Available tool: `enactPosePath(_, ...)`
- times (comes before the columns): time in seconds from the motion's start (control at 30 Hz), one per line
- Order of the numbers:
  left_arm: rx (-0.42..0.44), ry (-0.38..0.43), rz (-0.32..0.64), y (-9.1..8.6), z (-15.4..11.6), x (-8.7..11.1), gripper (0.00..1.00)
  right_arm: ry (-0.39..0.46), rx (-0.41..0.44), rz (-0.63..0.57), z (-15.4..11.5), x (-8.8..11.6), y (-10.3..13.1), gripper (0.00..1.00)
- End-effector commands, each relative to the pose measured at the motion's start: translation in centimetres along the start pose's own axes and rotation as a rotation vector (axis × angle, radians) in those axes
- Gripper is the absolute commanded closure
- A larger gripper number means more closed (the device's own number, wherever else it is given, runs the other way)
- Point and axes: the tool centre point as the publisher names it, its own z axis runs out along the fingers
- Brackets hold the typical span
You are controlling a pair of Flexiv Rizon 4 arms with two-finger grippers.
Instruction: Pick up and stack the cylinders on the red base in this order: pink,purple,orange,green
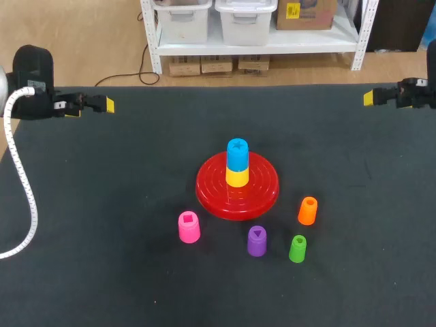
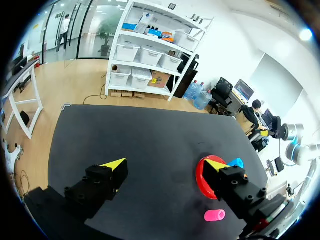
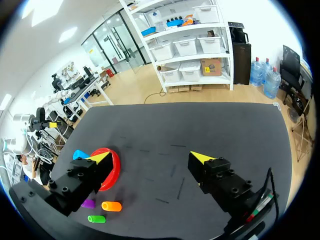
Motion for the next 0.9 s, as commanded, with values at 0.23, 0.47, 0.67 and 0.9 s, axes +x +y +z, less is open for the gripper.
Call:
enactPosePath(0.23,-0.008,0.005,-0.002,-0.14,0.01,-0.09,0.00,0.001,0.004,0.000,-0.05,-0.01,0.08,0.00)
enactPosePath(0.47,-0.008,0.005,-0.002,-0.14,0.01,-0.09,0.00,0.001,0.004,0.000,-0.05,-0.01,0.08,0.00)
enactPosePath(0.67,0.001,-0.006,0.079,-0.62,-0.14,-0.14,0.00,0.001,0.004,0.000,-0.05,-0.01,0.08,0.00)
enactPosePath(0.9,0.101,0.025,0.340,-1.06,-0.94,0.09,0.00,0.001,0.004,0.000,-0.05,-0.01,0.08,0.00)
